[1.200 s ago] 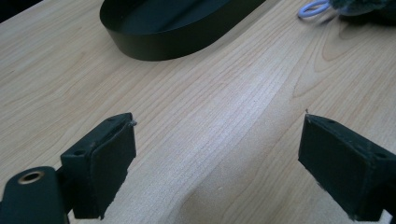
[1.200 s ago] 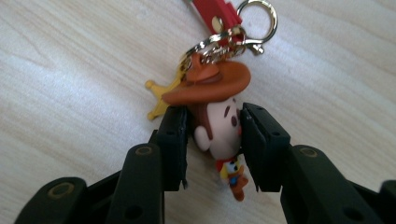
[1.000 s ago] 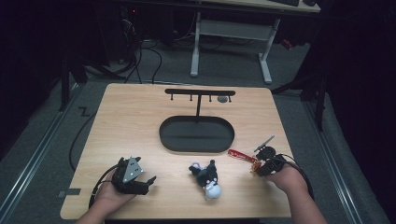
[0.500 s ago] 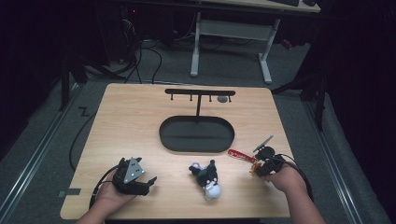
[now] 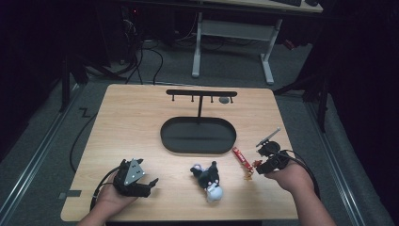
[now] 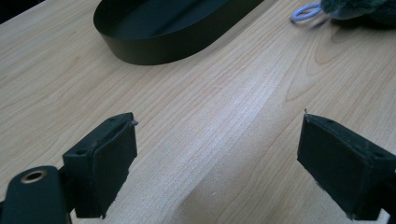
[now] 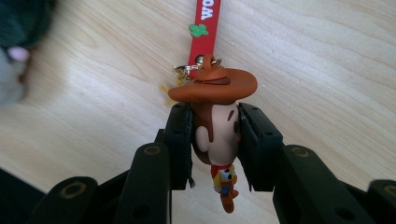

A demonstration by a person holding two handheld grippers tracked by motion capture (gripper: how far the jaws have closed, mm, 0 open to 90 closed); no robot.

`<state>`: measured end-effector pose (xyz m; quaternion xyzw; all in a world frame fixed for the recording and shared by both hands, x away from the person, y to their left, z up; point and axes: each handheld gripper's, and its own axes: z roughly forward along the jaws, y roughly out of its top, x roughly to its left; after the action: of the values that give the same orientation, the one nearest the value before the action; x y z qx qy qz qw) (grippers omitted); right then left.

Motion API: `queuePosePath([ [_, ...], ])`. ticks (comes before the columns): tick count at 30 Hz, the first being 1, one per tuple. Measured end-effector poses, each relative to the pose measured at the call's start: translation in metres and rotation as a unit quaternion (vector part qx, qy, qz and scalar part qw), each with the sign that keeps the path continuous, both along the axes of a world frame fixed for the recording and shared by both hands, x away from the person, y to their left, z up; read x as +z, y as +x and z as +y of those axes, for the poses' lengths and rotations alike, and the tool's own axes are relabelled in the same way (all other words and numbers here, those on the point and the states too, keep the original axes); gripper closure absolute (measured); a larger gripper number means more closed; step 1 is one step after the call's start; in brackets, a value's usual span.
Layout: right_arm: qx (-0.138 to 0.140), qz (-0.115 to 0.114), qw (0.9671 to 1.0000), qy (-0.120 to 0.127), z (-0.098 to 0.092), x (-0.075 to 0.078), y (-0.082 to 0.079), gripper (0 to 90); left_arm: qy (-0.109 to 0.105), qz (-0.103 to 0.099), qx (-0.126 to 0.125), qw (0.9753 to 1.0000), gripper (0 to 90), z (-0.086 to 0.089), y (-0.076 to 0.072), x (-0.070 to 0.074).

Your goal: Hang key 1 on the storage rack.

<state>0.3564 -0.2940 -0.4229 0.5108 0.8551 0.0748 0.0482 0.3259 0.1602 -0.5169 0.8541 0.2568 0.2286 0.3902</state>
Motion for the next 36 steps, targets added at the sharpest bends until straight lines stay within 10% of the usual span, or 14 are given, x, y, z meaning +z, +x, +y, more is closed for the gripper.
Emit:
queuePosePath([
  [17, -0.001, -0.033, 0.9993, 0.018, 0.016, 0.063, 0.000, 67.3, -0.005, -0.002, 0.002, 1.0000, 12.5, 0.003, 0.001, 0.002],
  [36, 0.002, -0.055, 0.9982, 0.022, 0.036, 0.095, 0.017, 67.6, -0.009, -0.001, 0.001, 1.0000, 12.5, 0.004, 0.003, 0.002],
])
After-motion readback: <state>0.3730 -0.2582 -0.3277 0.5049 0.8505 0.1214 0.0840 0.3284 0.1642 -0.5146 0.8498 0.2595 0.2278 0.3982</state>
